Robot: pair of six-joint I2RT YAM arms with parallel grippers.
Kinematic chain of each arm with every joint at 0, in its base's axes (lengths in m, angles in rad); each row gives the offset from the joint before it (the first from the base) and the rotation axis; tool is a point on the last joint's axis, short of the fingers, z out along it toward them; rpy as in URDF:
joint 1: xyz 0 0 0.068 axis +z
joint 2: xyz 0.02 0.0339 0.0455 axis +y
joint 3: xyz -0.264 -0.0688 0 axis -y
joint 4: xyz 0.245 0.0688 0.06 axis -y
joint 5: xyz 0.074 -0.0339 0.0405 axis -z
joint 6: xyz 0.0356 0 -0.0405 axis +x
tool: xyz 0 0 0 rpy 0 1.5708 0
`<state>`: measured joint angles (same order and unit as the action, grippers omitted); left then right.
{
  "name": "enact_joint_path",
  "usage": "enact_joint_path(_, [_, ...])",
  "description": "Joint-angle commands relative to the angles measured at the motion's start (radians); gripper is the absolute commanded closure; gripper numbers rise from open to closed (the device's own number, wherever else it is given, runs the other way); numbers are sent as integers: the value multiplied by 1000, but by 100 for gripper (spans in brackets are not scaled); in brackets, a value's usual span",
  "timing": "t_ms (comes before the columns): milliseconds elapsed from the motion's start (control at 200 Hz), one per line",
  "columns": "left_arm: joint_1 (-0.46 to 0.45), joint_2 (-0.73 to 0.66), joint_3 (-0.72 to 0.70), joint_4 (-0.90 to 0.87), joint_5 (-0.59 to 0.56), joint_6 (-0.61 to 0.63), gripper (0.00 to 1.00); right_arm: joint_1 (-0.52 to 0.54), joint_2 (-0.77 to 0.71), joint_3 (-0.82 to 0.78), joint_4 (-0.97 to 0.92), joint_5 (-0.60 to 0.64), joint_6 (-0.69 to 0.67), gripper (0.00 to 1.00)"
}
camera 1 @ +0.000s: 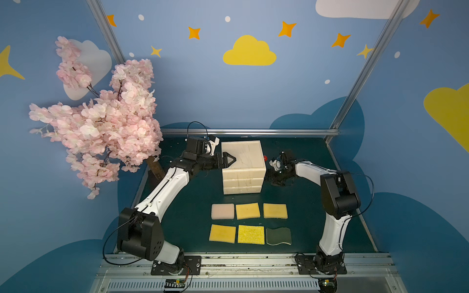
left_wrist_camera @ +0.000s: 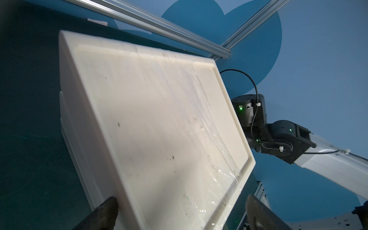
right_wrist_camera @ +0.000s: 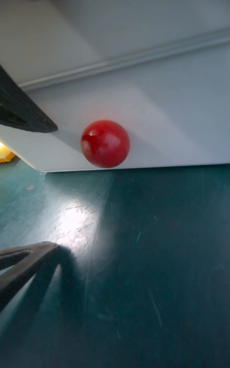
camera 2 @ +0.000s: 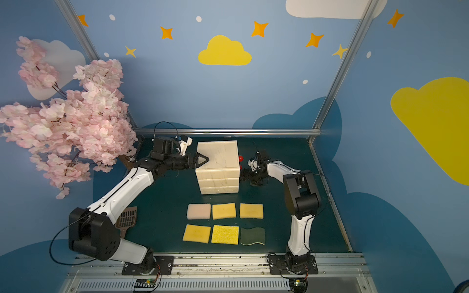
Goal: Take the sponge out of the drawer
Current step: Close the drawer of the storage box.
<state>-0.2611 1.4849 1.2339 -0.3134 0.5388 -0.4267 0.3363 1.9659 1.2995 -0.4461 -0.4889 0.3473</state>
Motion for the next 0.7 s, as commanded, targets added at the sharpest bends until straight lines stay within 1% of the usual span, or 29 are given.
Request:
enact_joint_path(0, [-3,-16,-13,22,38,-8,1,24,20,20,42,-54,23,15])
enact_joint_path(145, [-2,-26,-19,21,34,-9,1,28,18,17,41,-52,20,15])
enact_joint_path(280, [-2,-49,-12,-1,6,9,1,10,-21,20,-8,22,-12,15])
enact_joint_path(405, [3,-79,27,-54,-39,45,1,-43,-91,14,-38,85,-24,15])
enact_joint_path(581, [43,-70,87,-100,-115,64,1,-131,-191,14,-46,116,-27,15])
enact_joint_path(696, [81,-14,140,-84,-92,70,1,-164,-230,31,-53,113,-37,14])
